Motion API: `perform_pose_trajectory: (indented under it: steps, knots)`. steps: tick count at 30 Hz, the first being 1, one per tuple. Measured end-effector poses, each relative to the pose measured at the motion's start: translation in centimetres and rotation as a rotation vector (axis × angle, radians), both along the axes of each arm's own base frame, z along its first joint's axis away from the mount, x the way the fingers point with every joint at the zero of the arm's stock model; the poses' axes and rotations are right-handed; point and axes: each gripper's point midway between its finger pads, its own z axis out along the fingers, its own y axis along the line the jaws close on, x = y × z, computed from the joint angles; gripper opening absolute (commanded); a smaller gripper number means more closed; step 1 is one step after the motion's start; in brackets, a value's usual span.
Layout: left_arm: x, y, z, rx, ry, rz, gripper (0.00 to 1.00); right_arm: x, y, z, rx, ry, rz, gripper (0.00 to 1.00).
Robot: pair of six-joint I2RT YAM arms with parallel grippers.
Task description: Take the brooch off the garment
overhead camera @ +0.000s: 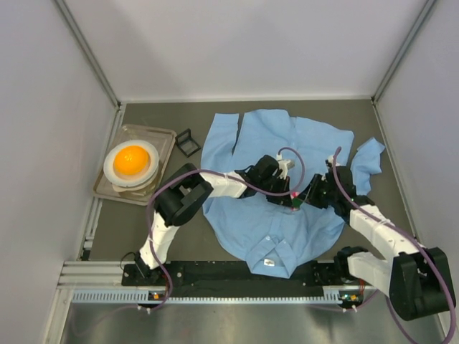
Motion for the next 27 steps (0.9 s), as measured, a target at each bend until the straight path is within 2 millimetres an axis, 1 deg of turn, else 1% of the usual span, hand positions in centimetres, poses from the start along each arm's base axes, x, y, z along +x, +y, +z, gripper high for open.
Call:
perform_pose_trajectory:
  steps: [4,5,6,9,11,15,17,22,27]
  knots:
    - [-0.2,-0.3,-0.1,0.009,-0.006,0.019,0.0,-0.5,0.2,0.3,0.02,-0.007,0.003,0.29]
    - [-0.2,-0.4,-0.2,0.012,-0.012,0.023,0.0,-0.7,0.2,0.2,0.023,-0.005,0.003,0.31]
    - [-0.2,-0.4,-0.2,0.014,-0.017,0.025,0.0,-0.9,0.2,0.1,0.022,-0.001,0.004,0.35]
    - [-0.3,-0.5,-0.2,0.017,-0.032,0.023,0.0,-1.3,0.1,-0.5,0.017,0.015,0.005,0.37]
    - [-0.3,-0.6,-0.2,0.017,-0.034,0.022,0.0,-1.4,0.0,-0.6,0.012,0.017,0.012,0.36]
    - [-0.3,-0.6,-0.1,0.021,-0.035,0.019,0.0,-1.4,0.1,-0.9,0.003,0.019,0.031,0.28]
    - [-0.3,-0.6,-0.1,0.023,-0.035,0.017,0.0,-1.4,0.2,-1.1,0.003,0.021,0.042,0.27]
    - [-0.5,-0.7,0.2,0.027,-0.021,0.006,0.0,-1.1,0.3,-1.4,-0.001,0.017,0.058,0.27]
    - [-0.7,-0.6,0.4,0.042,-0.015,-0.007,0.0,-0.8,0.3,-1.9,-0.013,0.017,0.07,0.3]
